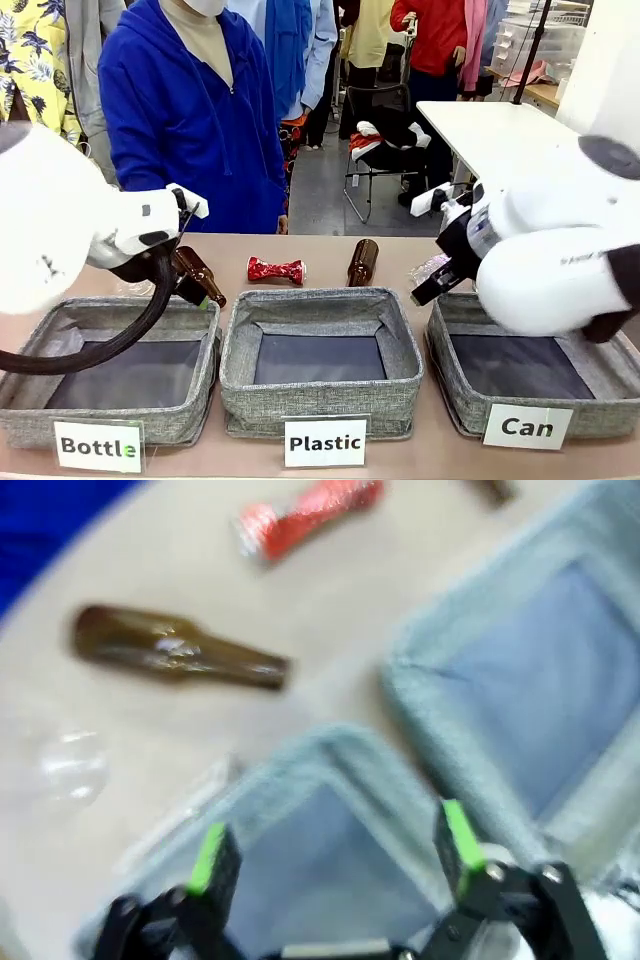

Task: Sort the can waste into the basket.
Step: Pick up the can waste from the table and place it in the right Fabric basket.

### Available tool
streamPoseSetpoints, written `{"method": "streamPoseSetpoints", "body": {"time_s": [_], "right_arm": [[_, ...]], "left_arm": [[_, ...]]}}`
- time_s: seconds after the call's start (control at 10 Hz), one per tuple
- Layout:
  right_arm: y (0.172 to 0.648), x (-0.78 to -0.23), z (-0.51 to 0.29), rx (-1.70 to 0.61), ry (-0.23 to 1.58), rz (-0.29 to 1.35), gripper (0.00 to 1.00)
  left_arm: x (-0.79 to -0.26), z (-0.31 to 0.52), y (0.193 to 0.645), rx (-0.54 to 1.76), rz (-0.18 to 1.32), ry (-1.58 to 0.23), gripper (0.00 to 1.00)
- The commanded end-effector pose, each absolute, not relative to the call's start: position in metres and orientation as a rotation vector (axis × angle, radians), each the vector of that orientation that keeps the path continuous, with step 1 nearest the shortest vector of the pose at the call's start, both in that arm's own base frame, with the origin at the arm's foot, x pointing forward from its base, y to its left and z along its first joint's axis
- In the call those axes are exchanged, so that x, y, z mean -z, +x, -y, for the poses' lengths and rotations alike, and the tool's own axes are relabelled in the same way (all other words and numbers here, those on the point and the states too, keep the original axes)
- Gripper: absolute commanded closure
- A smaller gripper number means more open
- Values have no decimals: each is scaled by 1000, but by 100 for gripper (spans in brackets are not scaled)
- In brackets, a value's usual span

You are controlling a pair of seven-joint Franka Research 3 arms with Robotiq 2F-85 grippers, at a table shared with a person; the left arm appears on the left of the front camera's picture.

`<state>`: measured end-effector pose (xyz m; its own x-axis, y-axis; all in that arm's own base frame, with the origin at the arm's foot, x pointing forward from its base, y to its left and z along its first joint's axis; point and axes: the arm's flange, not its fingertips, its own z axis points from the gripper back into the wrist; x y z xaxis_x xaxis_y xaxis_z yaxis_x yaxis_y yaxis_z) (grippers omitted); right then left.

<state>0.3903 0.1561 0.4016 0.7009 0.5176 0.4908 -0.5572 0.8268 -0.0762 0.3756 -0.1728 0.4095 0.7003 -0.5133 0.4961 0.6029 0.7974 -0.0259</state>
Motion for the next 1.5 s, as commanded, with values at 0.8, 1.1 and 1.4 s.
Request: {"method": "streamPoseSetpoints", "body": {"time_s": [0.8,1.1,1.4], "right_arm": [[285,-476,122,-71,936,573,0],[265,-450,178,240,910,600,0],[269,-456,214,256,902,575,0]], "left_arm": [[-457,-116,298,340,632,-1023,0],[-427,-186,257,7,788,-1002,0],[-433,-224,259,-38,767,-1007,0]]}}
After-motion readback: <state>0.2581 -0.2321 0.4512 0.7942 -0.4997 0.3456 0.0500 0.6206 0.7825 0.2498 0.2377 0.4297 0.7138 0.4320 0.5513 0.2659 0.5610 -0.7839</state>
